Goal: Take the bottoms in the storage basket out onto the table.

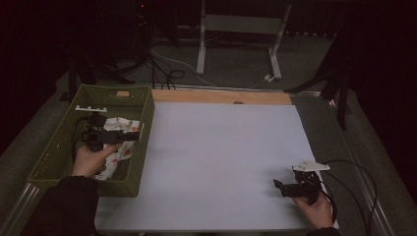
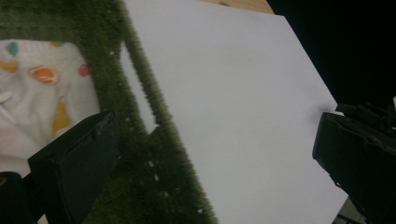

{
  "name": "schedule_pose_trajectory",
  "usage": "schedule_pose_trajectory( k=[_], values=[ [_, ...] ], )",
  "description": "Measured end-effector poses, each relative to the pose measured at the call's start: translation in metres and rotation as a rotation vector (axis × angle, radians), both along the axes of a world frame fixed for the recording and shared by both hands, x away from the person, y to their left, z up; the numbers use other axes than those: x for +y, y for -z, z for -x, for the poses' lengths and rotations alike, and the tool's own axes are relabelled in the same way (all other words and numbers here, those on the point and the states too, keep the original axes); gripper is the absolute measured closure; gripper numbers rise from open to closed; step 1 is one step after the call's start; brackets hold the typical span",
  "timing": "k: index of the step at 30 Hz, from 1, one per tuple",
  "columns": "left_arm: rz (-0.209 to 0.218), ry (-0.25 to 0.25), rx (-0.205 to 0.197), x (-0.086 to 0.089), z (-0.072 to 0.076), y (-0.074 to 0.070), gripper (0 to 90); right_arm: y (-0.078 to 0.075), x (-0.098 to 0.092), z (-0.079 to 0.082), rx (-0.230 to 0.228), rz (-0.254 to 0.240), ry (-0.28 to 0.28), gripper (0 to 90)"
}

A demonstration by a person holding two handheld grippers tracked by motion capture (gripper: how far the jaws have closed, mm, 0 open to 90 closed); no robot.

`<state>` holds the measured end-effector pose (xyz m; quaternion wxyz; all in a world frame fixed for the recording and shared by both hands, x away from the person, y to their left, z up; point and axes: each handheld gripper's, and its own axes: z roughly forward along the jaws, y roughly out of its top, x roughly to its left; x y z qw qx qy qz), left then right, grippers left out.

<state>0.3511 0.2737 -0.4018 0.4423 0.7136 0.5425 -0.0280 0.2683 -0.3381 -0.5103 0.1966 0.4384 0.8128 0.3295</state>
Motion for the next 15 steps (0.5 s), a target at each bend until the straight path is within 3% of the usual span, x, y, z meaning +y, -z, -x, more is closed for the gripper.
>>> schedule_pose_trajectory(
  k=[10,12,15],
  values=[
    [-0.114,-0.060,0.013,0.016,-0.005,0.010,2.9,0.000,0.000,0.000,-0.001,0.001,0.000,8.1],
    [-0.121,-0.065,0.013,0.017,-0.006,0.011,3.0,0.000,0.000,0.000,0.000,-0.002,-0.001,8.1],
    [-0.157,-0.102,0.016,0.026,-0.007,0.014,3.7,0.000,0.000,0.000,-0.001,0.001,-0.001,8.1]
  ],
)
